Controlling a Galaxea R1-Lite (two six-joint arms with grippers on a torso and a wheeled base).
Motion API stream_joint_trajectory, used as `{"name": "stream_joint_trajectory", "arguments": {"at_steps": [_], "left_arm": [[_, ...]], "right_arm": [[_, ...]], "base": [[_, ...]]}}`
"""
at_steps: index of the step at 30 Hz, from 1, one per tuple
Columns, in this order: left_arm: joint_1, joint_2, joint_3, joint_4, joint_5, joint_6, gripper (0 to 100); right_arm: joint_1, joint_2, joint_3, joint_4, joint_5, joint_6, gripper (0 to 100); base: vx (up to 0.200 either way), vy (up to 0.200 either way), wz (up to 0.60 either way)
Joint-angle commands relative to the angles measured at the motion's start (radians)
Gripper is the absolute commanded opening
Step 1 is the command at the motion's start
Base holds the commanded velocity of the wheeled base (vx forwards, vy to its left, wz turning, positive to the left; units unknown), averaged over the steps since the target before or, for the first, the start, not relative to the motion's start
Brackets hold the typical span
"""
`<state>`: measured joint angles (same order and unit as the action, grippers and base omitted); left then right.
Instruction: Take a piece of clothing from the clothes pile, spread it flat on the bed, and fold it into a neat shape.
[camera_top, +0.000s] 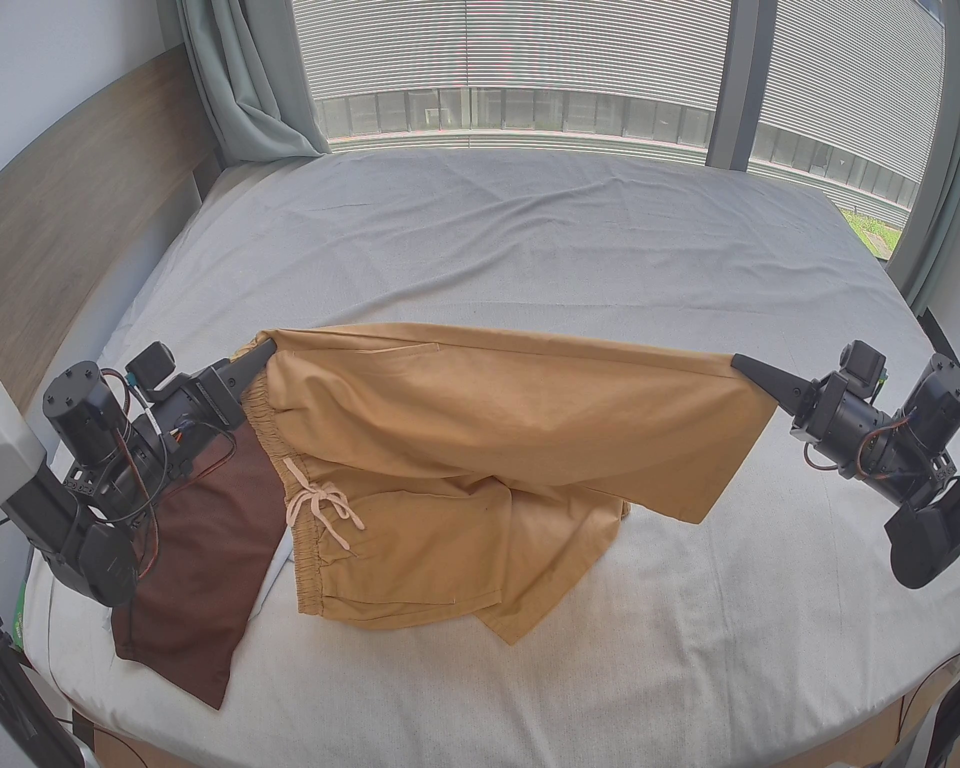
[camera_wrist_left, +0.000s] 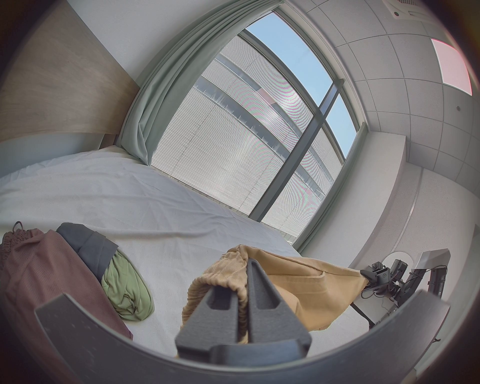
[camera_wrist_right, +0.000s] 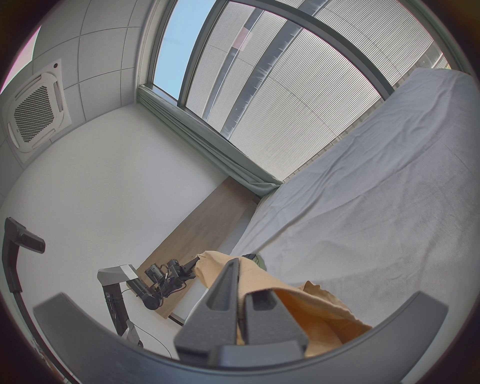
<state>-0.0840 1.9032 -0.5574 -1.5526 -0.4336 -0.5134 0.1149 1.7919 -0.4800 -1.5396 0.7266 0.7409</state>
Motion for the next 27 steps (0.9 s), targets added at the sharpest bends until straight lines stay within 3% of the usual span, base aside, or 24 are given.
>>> {"name": "stream_joint_trajectory", "arguments": {"at_steps": [1, 27], "left_arm": [[-0.002, 0.013, -0.021, 0.0, 0.003, -0.002, 0], [0.009, 0.194, -0.134, -0.001, 0.082, -0.005, 0]], "right_arm": [[0.002, 0.063, -0.066, 0.001, -0.006, 0.0, 0], [-0.015, 0.308, -0.353, 0.003, -0.003, 0.002, 0]], "base": [[0.0, 0.0, 0.0], [0.0, 0.0, 0.0]]}}
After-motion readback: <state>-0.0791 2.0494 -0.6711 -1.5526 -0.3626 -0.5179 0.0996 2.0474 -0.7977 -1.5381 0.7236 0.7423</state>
